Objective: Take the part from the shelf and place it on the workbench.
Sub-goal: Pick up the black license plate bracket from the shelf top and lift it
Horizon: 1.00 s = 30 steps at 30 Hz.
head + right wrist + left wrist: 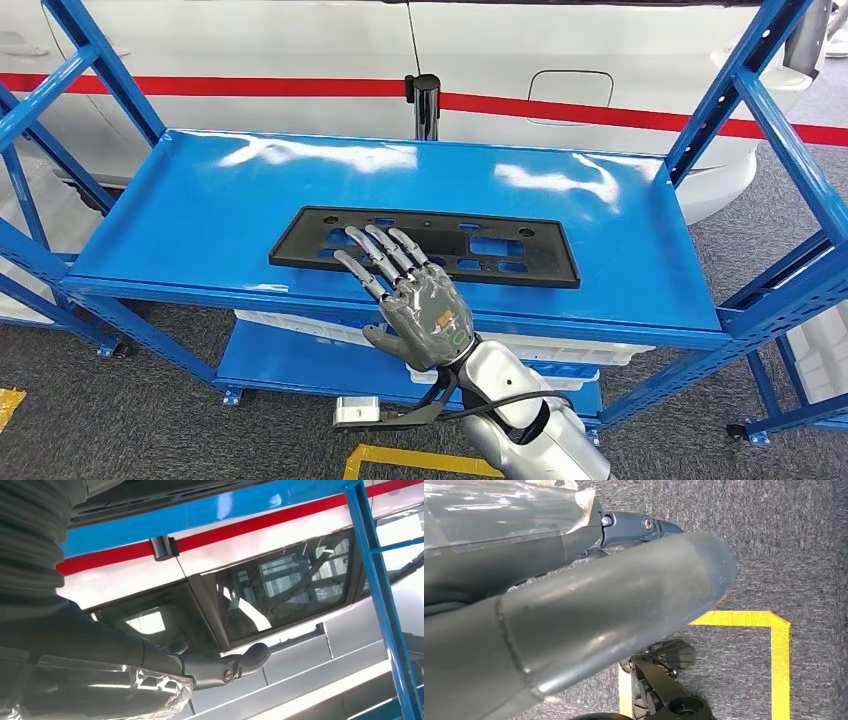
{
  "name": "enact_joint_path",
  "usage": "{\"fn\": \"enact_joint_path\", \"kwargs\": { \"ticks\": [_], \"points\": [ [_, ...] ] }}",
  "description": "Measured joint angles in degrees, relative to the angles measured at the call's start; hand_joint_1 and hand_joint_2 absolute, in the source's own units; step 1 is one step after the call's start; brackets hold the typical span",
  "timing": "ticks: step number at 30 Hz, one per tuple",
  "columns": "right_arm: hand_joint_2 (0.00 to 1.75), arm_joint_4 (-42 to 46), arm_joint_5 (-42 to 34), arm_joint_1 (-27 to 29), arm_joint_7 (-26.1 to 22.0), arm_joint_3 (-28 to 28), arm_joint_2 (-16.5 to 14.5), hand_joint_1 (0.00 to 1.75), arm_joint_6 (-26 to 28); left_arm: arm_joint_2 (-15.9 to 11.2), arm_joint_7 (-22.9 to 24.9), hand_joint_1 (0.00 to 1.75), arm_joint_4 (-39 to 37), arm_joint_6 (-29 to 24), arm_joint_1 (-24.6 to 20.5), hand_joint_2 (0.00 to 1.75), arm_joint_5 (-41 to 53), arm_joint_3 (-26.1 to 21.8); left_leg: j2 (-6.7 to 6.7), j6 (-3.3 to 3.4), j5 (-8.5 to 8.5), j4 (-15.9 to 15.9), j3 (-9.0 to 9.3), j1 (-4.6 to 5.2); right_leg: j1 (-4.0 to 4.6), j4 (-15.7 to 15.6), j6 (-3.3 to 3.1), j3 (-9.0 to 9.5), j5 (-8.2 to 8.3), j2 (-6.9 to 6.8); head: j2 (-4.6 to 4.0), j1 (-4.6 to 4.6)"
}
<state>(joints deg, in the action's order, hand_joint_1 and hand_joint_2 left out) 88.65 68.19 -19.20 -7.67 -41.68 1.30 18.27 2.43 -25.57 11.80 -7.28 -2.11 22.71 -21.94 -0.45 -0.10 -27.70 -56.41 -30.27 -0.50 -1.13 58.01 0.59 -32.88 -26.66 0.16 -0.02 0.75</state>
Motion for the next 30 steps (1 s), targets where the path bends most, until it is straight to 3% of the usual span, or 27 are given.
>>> {"fn": "enact_joint_path", "kwargs": {
  "ticks": [15, 30],
  "points": [
    [1.75, -7.24, 5.26, -3.91, 7.01, -0.38, -1.79, 0.0, -0.37, -0.12, 0.28, 0.0, 0.0, -0.18, -0.57, 0.0, 2.11, 0.08, 0.0, 0.01, 0.0, 0.0, 0.02, -0.04, 0.01, -0.01, 0.0, 0.0, 0.0, 0.01, 0.0, 0.01],
    [1.75, -11.48, 7.73, -5.03, 9.9, -0.03, -2.66, 0.0, -0.36, -0.59, 0.37, 0.0, 0.02, -0.18, -1.03, 0.0, 2.66, 0.09, 0.0, 0.01, -0.01, -0.01, 0.01, -0.03, 0.0, -0.01, 0.0, -0.01, 0.0, 0.01, 0.01, 0.01]
  ]
}}
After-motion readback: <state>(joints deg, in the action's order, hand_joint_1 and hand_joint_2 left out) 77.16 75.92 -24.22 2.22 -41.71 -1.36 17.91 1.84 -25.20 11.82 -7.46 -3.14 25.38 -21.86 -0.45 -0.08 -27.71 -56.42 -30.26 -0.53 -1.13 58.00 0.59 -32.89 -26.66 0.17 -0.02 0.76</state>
